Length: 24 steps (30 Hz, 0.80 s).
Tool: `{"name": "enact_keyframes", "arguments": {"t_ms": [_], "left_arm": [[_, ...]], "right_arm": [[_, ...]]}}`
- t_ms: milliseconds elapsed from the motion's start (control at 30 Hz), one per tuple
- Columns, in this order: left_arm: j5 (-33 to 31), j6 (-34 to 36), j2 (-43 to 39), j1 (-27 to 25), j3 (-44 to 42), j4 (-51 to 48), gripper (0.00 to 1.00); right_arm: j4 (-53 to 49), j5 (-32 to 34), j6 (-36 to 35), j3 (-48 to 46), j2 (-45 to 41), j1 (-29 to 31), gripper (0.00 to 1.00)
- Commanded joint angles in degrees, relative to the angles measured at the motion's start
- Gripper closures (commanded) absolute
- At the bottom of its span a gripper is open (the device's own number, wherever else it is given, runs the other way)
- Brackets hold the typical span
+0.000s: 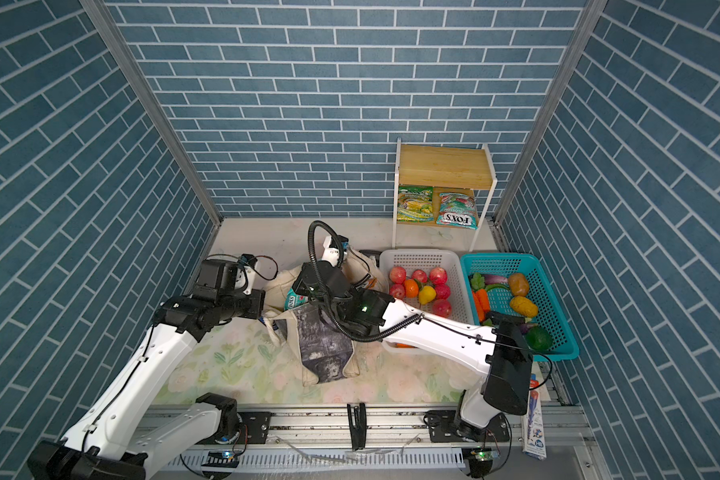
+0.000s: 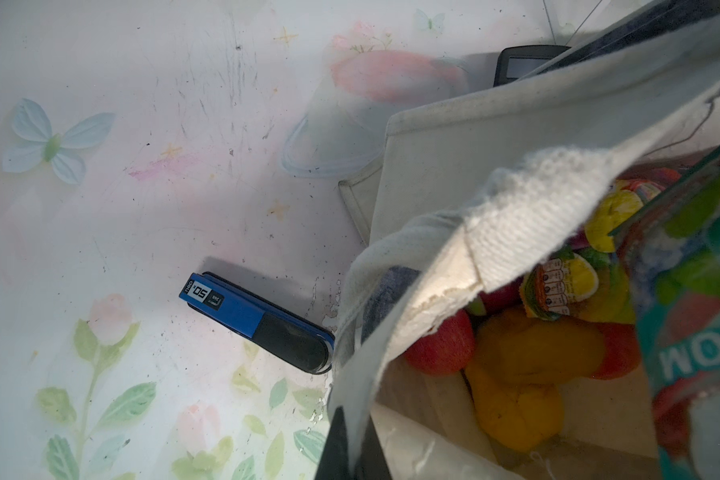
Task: Place the food into the grocery bag and tie it
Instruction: 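Lower the teal mint packet into the bag and open the right gripper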
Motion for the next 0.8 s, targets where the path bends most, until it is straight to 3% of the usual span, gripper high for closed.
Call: {"name": "enact_keyframes", "arguments": {"t_ms": [0,333,600,767], "left_arm": [[-0.11,0.86,-1.1,0.47,-0.46,0.44,0.95],[0.04,0.86,-1.18,0.47,-0.54,0.46,0.95],[-0.18,0.86,-1.16,0.47,-0.55,0.46,0.95],[-0.13,0.86,-1.11,0.47,-0.55,0.46,0.95]], "right_arm": [[2.01,3.91,0.32,0.23,-2.18,0.8,1.0],[1.64,5.64,2.58,-2.03,-1.88,0.82,0.96],[0.85,6.18,2.83,-2.15,-1.75,0.8,0.73],[0.31,6.18,1.72,-1.72,-1.47,0.73,0.67]]}}
